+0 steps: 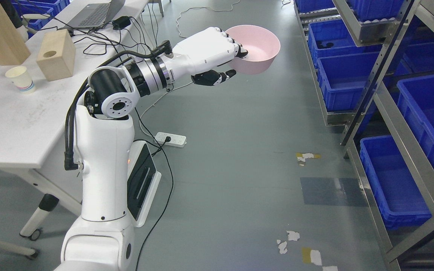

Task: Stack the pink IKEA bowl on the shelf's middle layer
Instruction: 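Hold the pink bowl in the left hand while the robot turns, then move the held bowl over the stack of pink bowls on the tray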

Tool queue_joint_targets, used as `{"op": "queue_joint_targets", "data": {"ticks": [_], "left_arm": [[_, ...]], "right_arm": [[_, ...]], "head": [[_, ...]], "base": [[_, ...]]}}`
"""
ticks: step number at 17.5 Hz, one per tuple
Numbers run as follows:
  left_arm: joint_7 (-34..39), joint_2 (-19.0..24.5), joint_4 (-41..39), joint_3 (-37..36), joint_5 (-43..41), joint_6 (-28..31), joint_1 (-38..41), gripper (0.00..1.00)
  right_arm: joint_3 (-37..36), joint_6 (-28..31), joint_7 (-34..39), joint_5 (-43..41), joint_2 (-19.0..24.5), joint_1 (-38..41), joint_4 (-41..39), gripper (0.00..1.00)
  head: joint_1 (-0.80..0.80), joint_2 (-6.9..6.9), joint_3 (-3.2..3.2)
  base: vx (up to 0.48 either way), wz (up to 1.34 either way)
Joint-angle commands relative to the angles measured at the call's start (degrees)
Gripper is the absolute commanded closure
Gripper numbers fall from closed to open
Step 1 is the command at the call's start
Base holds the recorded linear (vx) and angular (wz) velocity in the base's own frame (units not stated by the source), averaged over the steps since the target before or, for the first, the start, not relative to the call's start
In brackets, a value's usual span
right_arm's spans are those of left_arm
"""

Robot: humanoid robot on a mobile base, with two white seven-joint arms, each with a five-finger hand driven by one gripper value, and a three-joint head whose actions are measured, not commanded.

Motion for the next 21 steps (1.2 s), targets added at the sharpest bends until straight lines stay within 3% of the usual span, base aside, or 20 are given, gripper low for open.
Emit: {"op": "queue_joint_targets", "data": {"ticks": [1, 5, 11, 17, 21], "left_arm": [[0.19, 0.99, 0.19, -9.30, 3.58, -0.06, -0.03, 0.99], [1.68, 0.99, 0.54, -12.81, 4.03, -0.06, -0.03, 0.99], [2.56, 0.99, 0.54, -14.94, 5.17, -0.50, -0.12, 0.99], [1.95, 0.99, 0.89, -5.99, 3.86, 0.03, -8.46, 0.99], [1.16, 0.99, 3.70, -0.36, -1.58, 0.46, -8.91, 0.99]], "right_arm": [[0.01, -0.02, 0.03, 0.01, -1.00, 1.36, -1.00, 0.00], [0.01, -0.02, 0.03, 0.01, -1.00, 1.36, -1.00, 0.00], [0.01, -0.02, 0.03, 0.01, -1.00, 1.36, -1.00, 0.00], [0.01, -0.02, 0.03, 0.01, -1.00, 1.36, -1.00, 0.00], [0.01, -0.02, 0.03, -0.08, -1.00, 1.36, -1.00, 0.00]], "head": [[0.00, 0.00, 0.00], [0.00, 0.00, 0.00], [0.00, 0.00, 0.00], [0.00, 0.00, 0.00], [0.00, 0.00, 0.00]], "base": [[0.310, -0.02], [0.247, -0.51], [0.107, -1.43], [0.056, -1.62], [0.108, -0.91]]}}
